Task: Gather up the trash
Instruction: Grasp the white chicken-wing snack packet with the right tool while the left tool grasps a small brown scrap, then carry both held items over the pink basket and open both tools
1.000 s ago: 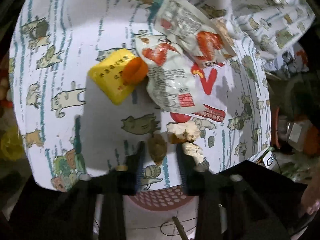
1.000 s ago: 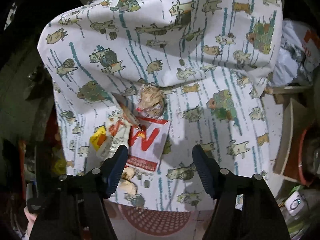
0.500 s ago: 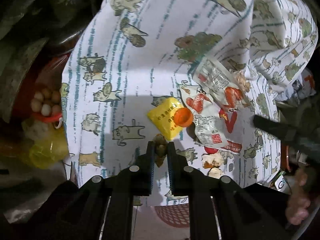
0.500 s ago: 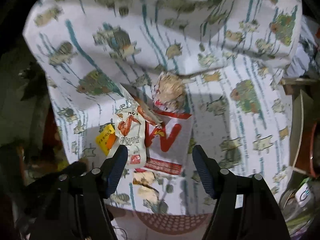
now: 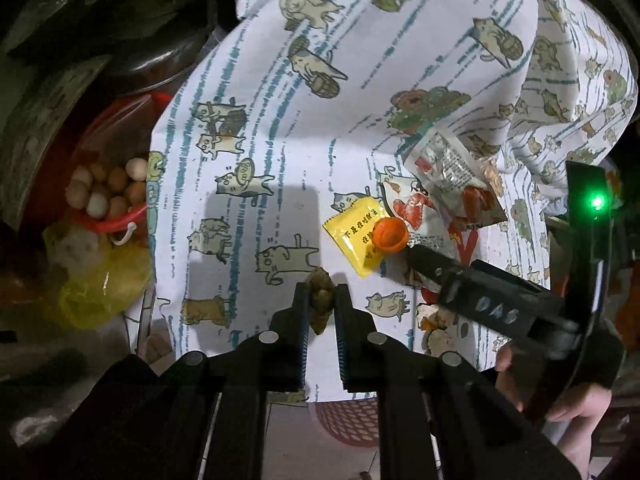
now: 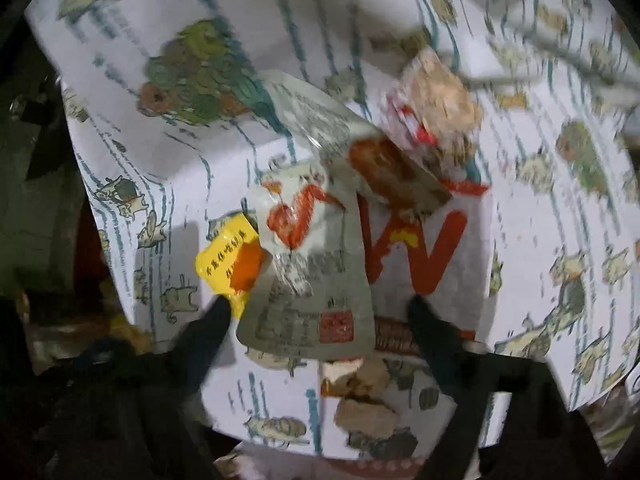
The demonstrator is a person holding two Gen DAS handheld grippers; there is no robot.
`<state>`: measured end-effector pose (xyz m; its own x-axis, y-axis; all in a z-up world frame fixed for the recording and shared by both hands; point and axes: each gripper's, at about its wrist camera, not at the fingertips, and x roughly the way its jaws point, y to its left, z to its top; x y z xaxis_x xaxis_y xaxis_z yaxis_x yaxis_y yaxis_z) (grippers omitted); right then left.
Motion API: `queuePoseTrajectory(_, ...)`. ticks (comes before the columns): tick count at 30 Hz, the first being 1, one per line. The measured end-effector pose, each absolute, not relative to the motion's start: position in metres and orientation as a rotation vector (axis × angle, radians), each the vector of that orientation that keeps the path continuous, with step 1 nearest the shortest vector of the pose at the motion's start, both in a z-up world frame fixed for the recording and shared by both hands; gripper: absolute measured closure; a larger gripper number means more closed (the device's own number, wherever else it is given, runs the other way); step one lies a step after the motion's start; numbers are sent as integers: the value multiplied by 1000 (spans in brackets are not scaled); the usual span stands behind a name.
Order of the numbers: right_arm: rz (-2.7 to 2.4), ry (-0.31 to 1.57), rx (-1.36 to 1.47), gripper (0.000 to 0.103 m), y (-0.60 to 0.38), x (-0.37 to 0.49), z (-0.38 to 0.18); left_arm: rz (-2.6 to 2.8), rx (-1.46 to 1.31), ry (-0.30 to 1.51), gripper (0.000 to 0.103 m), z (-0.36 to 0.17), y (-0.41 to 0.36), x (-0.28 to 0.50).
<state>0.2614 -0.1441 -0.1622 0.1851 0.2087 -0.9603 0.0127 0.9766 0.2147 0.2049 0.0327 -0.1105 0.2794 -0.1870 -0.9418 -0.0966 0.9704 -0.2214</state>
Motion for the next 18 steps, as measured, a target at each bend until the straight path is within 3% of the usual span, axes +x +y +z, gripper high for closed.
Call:
queuePoseTrajectory(6,105,1425,89,11,-132,266,-175,-57,-243,1276,92,-106,37,202)
queuePoseTrajectory(8,91,1412,88,34,-134,266,-173,-59,-248,1276,92,-105,39,202)
queuePoseTrajectory(18,130,1296,164,38,-175,251,-119,-62,-244,1252,92,-97,37,200)
